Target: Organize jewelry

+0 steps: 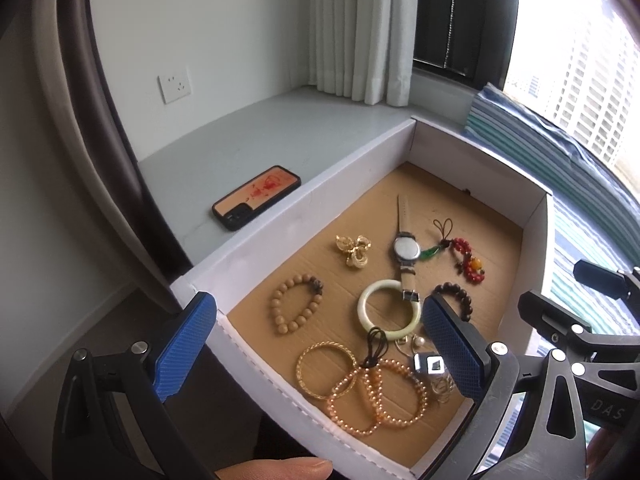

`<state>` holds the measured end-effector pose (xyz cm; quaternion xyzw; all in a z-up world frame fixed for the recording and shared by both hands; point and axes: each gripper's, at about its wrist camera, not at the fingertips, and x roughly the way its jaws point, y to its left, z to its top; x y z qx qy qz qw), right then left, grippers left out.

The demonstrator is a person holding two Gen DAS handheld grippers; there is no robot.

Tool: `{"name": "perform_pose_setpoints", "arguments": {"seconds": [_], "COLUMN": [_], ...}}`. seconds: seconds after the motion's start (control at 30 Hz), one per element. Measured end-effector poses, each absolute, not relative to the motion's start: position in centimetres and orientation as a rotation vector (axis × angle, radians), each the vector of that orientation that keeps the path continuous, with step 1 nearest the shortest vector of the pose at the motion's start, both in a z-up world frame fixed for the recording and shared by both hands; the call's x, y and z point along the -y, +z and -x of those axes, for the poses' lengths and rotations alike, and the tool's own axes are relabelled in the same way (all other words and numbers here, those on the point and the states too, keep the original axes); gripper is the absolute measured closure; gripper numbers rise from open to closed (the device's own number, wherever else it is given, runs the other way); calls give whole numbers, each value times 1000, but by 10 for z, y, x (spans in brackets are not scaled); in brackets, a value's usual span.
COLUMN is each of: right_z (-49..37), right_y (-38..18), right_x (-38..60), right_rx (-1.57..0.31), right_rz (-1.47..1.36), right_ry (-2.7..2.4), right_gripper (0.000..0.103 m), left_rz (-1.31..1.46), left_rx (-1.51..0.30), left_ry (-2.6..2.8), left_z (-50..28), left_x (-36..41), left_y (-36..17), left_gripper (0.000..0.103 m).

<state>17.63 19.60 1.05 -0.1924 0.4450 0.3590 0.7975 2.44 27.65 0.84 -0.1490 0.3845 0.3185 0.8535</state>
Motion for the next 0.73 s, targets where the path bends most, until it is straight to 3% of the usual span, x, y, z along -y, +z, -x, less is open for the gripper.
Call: {"name": "perform_pose_setpoints", "arguments": {"seconds": [0.73], "right_z": [-174], "right_y": [14], "right_x": [-197], "right_rx": [-958], "right_rz": [414], "right_ry": [781], "right_gripper": [19], "left_rz": [309], "left_rx": [-775], "left_ry": [694], "left_z": [-18], "left_x": [-278], "left_y": [11], "left_gripper": [3]}}
